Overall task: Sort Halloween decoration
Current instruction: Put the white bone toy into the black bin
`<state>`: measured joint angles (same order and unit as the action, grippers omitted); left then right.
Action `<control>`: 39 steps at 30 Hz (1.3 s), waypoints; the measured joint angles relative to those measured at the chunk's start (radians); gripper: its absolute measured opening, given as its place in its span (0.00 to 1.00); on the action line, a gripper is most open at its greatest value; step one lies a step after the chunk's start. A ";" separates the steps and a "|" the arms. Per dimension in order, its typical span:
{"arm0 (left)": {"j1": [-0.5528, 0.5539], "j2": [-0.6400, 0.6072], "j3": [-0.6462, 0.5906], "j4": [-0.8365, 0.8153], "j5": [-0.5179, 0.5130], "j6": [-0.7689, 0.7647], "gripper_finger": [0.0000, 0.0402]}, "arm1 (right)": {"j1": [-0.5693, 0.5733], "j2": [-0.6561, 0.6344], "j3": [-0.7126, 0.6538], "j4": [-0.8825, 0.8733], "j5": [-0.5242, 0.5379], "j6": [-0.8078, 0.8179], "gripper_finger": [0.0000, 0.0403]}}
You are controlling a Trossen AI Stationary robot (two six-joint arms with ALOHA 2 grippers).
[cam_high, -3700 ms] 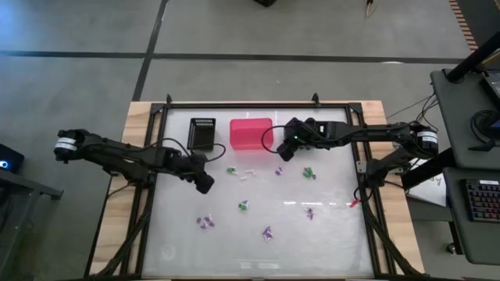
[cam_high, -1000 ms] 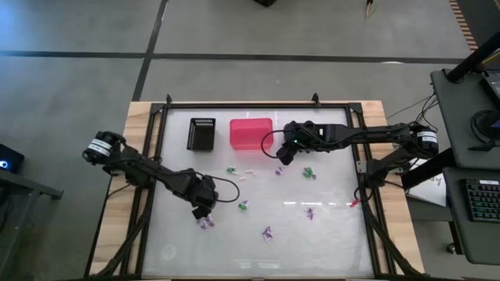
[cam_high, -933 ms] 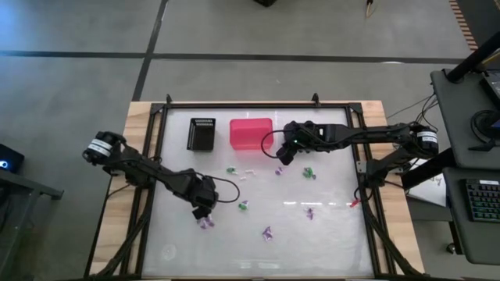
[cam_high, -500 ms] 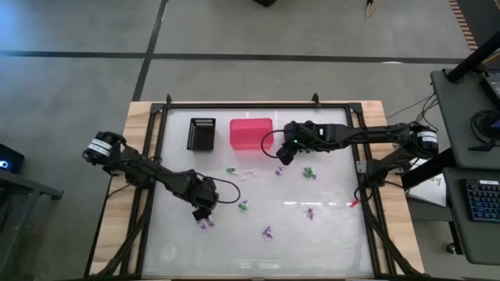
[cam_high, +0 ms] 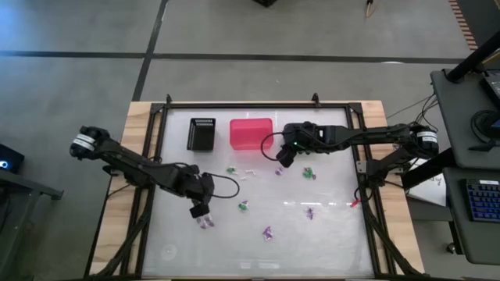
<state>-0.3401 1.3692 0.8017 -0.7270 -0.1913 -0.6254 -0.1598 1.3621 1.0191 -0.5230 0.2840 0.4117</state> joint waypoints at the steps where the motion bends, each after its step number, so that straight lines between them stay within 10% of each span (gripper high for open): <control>1: 0.004 -0.022 0.000 0.001 -0.017 0.020 0.00 | 0.008 0.000 0.000 0.015 0.000 -0.013 0.36; 13: 0.153 -0.269 -0.028 0.302 -0.127 0.337 0.00 | 0.118 0.000 -0.008 0.294 -0.003 -0.245 0.36; 23: 0.436 -0.258 -0.043 0.569 0.072 0.617 0.00 | 0.147 0.000 -0.023 0.388 -0.006 -0.337 0.36; 39: 1.088 -0.090 -0.043 0.213 0.196 0.511 0.00 | 0.130 0.000 -0.023 0.379 0.006 -0.360 0.36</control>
<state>0.7476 1.2788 0.7582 -0.5136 0.0049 -0.1139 -0.0302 1.3617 0.9958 -0.1438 0.2896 0.0514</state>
